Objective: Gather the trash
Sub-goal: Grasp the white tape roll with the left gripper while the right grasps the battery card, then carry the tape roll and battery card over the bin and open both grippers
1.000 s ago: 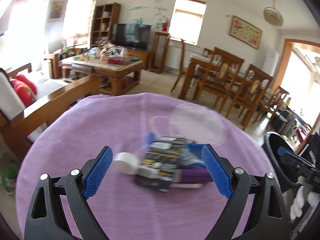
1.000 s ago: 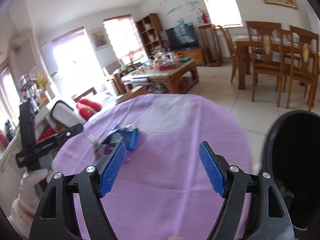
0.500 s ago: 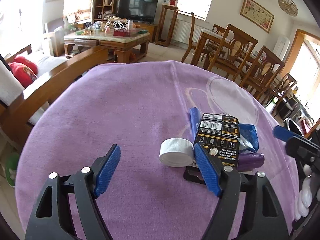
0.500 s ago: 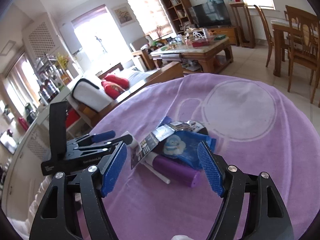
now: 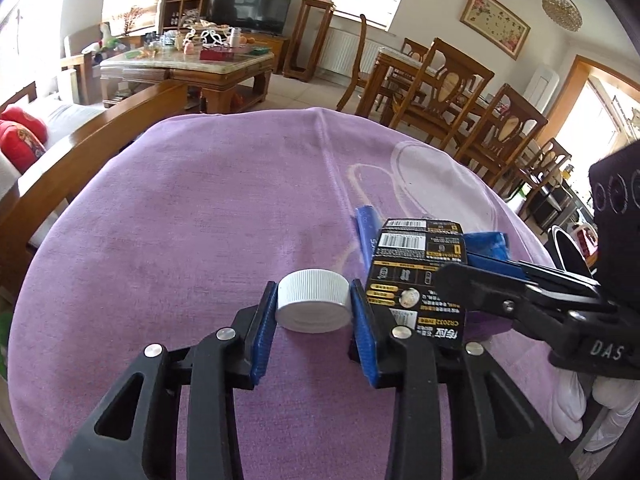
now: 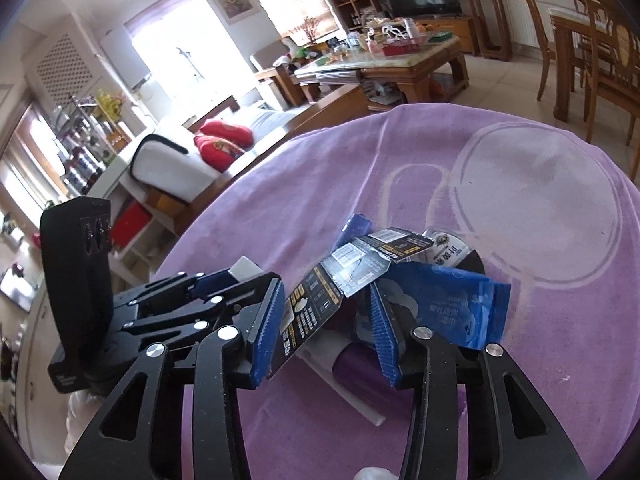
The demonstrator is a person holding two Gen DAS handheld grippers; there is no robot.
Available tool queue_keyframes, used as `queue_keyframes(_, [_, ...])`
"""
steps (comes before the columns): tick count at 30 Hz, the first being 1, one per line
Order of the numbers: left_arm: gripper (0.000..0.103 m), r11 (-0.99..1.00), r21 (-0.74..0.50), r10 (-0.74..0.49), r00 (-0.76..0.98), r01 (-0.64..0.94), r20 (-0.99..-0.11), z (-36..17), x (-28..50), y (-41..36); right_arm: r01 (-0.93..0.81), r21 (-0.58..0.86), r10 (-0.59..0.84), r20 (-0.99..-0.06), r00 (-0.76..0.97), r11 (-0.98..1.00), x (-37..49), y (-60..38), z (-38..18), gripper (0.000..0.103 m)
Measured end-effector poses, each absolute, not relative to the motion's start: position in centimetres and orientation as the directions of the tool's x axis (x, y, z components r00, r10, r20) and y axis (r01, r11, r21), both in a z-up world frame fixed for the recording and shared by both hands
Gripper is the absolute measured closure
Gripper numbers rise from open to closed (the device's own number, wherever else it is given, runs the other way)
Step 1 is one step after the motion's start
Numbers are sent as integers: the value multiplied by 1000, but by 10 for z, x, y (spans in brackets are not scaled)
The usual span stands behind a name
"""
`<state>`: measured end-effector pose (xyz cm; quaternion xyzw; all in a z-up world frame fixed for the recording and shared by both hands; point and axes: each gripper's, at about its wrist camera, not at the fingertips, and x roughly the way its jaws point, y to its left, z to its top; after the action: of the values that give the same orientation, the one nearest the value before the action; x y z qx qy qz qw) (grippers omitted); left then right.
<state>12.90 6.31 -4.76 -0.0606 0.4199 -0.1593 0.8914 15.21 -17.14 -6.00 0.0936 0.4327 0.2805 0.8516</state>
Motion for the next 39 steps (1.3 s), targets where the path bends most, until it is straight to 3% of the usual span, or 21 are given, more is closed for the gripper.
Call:
queue_keyframes(4, [67,937,-243,-347,590,251,-729,-47,130,59,-397,403,558,-693,457,825,157,-160,-65,86])
queue_keyframes(12, [67,931,-277,-366,597,239,-714,-45,128,62,-402,403,566,-650,507,823,150,-166,-48,99])
queue_keyframes(19, [67,926,-255,-377,661,278,-649,-31,111,56,-433,297,517,-619,591,851,120,-179,-21,100])
queue_keyframes(25, [67,920,-259,-391,691,293,-608,-14,94,44,-430,289,515,-567,643,855,91,-215,-2,100])
queue_keyframes(39, [67,844,-186,-516,668,503,-536,38,63,-93,-304,343,437,-437,786,889,26,-375,24,100])
